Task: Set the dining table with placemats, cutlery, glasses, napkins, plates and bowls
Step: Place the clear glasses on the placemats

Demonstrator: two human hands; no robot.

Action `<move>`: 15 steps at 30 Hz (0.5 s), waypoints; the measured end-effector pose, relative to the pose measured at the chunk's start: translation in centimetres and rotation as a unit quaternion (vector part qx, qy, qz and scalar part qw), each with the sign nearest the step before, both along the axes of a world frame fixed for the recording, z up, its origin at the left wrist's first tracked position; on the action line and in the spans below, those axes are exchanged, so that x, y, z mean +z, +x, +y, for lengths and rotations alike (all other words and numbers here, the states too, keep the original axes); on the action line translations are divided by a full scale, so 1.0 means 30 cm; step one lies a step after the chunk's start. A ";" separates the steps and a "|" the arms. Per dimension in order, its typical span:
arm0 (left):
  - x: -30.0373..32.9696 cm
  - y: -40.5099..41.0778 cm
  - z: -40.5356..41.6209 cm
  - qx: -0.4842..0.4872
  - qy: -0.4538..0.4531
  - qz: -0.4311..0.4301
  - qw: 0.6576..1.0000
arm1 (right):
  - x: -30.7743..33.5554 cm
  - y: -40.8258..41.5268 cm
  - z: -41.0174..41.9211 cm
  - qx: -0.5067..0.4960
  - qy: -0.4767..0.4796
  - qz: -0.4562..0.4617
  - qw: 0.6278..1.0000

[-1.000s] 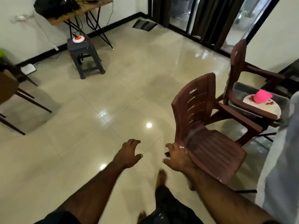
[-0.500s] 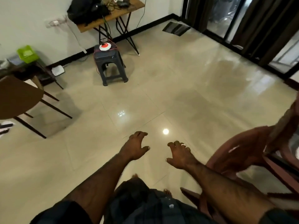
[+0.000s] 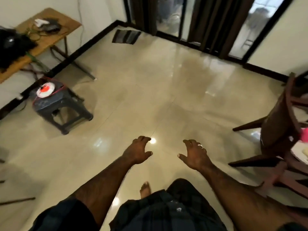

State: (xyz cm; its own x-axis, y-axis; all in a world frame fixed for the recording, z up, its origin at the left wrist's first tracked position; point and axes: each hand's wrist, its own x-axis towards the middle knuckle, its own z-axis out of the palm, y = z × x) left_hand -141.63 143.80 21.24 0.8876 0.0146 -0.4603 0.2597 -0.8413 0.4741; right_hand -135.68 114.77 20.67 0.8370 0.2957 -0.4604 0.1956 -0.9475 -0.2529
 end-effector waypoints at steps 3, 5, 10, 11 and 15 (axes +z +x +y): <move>0.013 0.275 0.015 -0.040 -0.005 -0.016 0.999 | -0.009 0.145 -0.030 -0.054 -0.002 -0.009 0.998; -0.002 0.460 -0.002 -0.072 -0.005 -0.014 0.997 | -0.039 0.263 -0.064 -0.091 -0.004 0.003 0.996; -0.057 0.879 -0.092 -0.142 0.003 0.016 0.990 | -0.136 0.588 -0.158 -0.164 0.000 0.035 0.986; -0.057 0.954 -0.112 -0.147 0.004 0.021 0.989 | -0.138 0.650 -0.172 -0.168 0.001 0.044 0.985; -0.023 1.327 -0.214 -0.159 -0.007 0.002 0.987 | -0.089 0.967 -0.251 -0.165 -0.009 0.061 0.984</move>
State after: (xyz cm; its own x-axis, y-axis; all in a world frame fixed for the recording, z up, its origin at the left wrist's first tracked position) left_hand -101.82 137.37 20.56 0.8442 -0.2717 -0.4620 -0.0149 -0.8736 0.4865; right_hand -106.67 107.25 18.00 0.8241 0.0084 -0.5663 -0.1538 -0.9590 -0.2382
